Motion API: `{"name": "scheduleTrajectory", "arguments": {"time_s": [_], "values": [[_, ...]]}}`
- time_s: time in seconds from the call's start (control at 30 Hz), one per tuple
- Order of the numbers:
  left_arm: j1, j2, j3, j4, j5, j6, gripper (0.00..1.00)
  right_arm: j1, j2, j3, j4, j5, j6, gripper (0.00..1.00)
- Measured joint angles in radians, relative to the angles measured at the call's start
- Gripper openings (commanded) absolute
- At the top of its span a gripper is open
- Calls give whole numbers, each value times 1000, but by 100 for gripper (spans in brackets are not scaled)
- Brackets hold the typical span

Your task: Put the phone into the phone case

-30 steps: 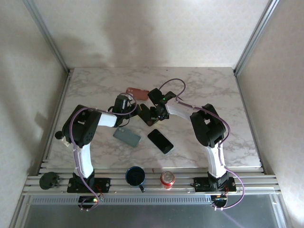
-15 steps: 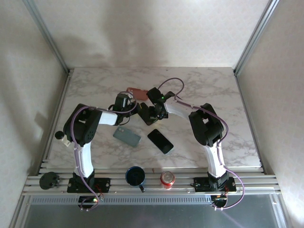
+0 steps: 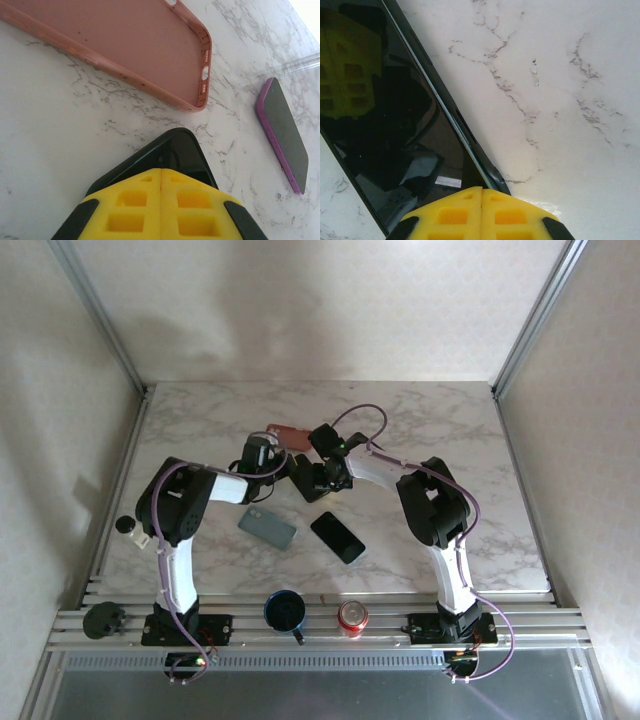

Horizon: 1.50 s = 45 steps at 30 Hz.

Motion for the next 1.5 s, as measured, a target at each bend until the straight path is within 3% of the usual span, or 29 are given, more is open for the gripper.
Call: {"name": "scheduleTrajectory", "arguments": {"time_s": [0.7,1.0,1.5], "values": [[0,2,0,5,0,0,0,0,2,1,-1,2,0,0],[0,3,9,-7,0,2,0,-3,-72,-106,107,-5,0,0],[-8,22,49,-33,-19,27,0,-1,-112,-113,95,-179,0,0]]}}
